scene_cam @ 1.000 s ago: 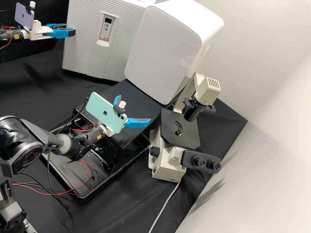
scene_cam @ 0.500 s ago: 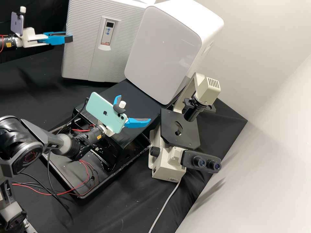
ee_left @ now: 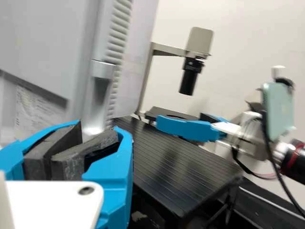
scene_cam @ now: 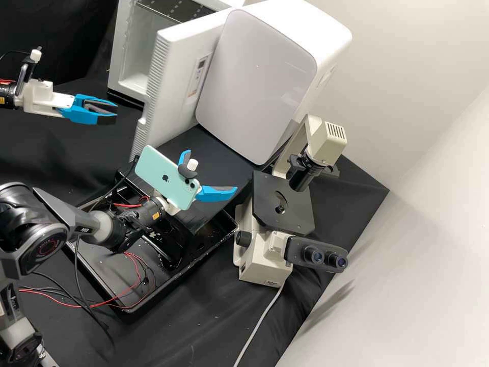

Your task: Open the incubator door

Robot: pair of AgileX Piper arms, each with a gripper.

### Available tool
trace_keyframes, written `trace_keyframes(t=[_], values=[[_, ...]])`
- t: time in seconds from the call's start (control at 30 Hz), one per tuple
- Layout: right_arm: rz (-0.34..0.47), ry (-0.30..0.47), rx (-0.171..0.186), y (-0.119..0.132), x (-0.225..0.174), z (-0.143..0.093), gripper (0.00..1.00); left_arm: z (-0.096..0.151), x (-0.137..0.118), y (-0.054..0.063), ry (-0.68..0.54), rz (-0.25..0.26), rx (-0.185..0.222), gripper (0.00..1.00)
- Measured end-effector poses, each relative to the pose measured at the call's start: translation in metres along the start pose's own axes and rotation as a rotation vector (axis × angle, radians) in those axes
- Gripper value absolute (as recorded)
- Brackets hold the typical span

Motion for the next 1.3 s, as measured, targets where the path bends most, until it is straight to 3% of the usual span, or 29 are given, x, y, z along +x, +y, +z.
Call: trace_keyframes(t=[0.5, 0.67, 0.8, 0.83, 0.9, 0.97, 1.2, 1.3], values=[[0.000, 0.000, 0.000, 0.000, 0.000, 0.000, 1.00, 0.004, -0.006, 0.006, 0.024, 0.050, 0.014, 0.00], [0.000, 0.000, 0.000, 0.000, 0.000, 0.000, 1.00, 0.006, -0.011, 0.009, 0.062, 0.072, 0.060, 0.00], [0.000, 0.000, 0.000, 0.000, 0.000, 0.000, 1.00, 0.001, -0.022, 0.014, 0.214, 0.096, 0.127, 0.00], [0.000, 0.000, 0.000, 0.000, 0.000, 0.000, 1.00, -0.001, -0.024, 0.015, 0.256, 0.105, 0.135, 1.00], [0.000, 0.000, 0.000, 0.000, 0.000, 0.000, 1.00, -0.006, -0.029, 0.017, 0.345, 0.120, 0.165, 1.00], [0.000, 0.000, 0.000, 0.000, 0.000, 0.000, 1.00, -0.013, -0.035, 0.019, 0.441, 0.135, 0.169, 1.00], [0.000, 0.000, 0.000, 0.000, 0.000, 0.000, 1.00, -0.030, -0.049, 0.017, 0.693, 0.088, 0.215, 1.00], [0.000, 0.000, 0.000, 0.000, 0.000, 0.000, 1.00, -0.035, -0.053, 0.018, 0.782, 0.091, 0.231, 1.00]])
